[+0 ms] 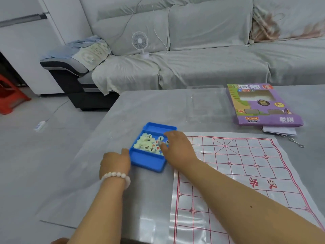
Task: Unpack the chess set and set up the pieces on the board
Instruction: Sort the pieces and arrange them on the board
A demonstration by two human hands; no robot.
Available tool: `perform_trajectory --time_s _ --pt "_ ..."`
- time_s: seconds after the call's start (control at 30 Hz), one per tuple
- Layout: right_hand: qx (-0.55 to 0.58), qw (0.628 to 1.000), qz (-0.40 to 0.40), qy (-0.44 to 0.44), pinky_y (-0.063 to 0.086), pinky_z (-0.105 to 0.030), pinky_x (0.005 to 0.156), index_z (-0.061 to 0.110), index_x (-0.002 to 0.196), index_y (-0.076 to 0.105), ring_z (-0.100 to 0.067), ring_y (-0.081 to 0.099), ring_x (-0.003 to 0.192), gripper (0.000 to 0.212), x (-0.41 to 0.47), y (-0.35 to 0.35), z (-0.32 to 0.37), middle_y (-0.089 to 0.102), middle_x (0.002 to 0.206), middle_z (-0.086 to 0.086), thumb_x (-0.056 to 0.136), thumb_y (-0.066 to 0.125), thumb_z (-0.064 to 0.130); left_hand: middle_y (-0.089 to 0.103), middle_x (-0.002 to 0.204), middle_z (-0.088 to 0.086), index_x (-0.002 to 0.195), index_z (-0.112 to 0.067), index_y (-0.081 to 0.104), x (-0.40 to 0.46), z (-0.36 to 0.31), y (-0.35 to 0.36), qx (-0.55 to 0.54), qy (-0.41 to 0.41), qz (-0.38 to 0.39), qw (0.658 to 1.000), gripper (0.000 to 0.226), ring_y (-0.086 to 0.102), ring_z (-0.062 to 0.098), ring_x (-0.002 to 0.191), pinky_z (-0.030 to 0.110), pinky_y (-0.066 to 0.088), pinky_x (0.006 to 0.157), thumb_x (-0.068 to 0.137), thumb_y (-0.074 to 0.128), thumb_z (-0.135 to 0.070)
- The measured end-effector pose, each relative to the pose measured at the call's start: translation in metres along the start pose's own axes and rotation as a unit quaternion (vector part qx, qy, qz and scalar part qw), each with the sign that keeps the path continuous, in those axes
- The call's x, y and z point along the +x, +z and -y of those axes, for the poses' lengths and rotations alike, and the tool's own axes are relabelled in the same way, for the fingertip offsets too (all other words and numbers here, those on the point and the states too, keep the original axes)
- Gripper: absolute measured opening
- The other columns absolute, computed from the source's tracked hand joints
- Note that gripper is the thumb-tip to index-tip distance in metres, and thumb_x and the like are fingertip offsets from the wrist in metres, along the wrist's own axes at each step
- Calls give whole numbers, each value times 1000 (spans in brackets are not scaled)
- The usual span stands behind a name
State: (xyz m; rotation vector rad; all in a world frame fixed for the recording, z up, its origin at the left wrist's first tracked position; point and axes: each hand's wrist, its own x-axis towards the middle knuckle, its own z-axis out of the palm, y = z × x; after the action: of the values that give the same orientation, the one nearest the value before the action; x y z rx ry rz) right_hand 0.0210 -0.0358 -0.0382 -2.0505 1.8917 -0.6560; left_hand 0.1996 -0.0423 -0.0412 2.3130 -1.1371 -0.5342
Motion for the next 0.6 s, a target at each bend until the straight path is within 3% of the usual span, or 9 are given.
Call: perform_trajectory --time_s 0.07,0.17,0.23,0.3,0.4,0.5,0.6 --pt "-25 999 6 -35 30 -29 102 12 133 42 -22 40 123 46 5 12 10 47 132 -5 97 40 40 64 81 15 87 4 62 22 4 4 2 -25 25 999 44 53 25 60 30 32 53 87 42 -35" --pt "-33 998 33 -52 30 -30 104 13 139 36 -21 39 125 51 11 24 15 44 136 -3 96 40 40 67 81 12 87 2 65 46 5 9 -16 -82 26 996 46 58 27 65 28 39 54 84 45 -40" --pt "-42 997 39 -51 30 -30 105 14 141 34 -20 38 126 54 13 30 14 43 137 -2 95 41 41 60 70 6 75 -8 61 51 8 14 -141 -120 66 980 27 55 20 59 25 42 56 84 52 -32" --pt "-40 998 30 -48 29 -30 106 15 141 34 -20 38 127 56 15 32 13 44 137 -1 94 41 45 54 66 3 75 -14 53 54 11 14 -272 -141 78 949 10 51 16 57 24 44 60 82 57 -21" --pt "2 998 31 -49 25 -28 109 15 142 32 -19 35 130 58 16 30 15 41 140 -1 93 44 46 53 46 -2 70 -16 45 48 11 6 -357 -163 69 917 21 47 14 52 19 41 51 90 47 -14" --pt "75 995 40 -44 22 -26 110 15 143 31 -18 31 133 61 18 32 25 38 143 -1 93 47 44 53 67 0 71 -20 40 31 6 -5 -441 -175 65 878 28 52 14 55 19 47 42 98 34 -19" --pt "129 991 39 -9 22 -28 110 14 143 33 -19 30 134 60 25 36 37 39 143 -1 93 46 46 50 75 1 74 -19 43 23 3 -8 -511 -169 63 840 27 55 6 38 18 47 38 99 32 -22"
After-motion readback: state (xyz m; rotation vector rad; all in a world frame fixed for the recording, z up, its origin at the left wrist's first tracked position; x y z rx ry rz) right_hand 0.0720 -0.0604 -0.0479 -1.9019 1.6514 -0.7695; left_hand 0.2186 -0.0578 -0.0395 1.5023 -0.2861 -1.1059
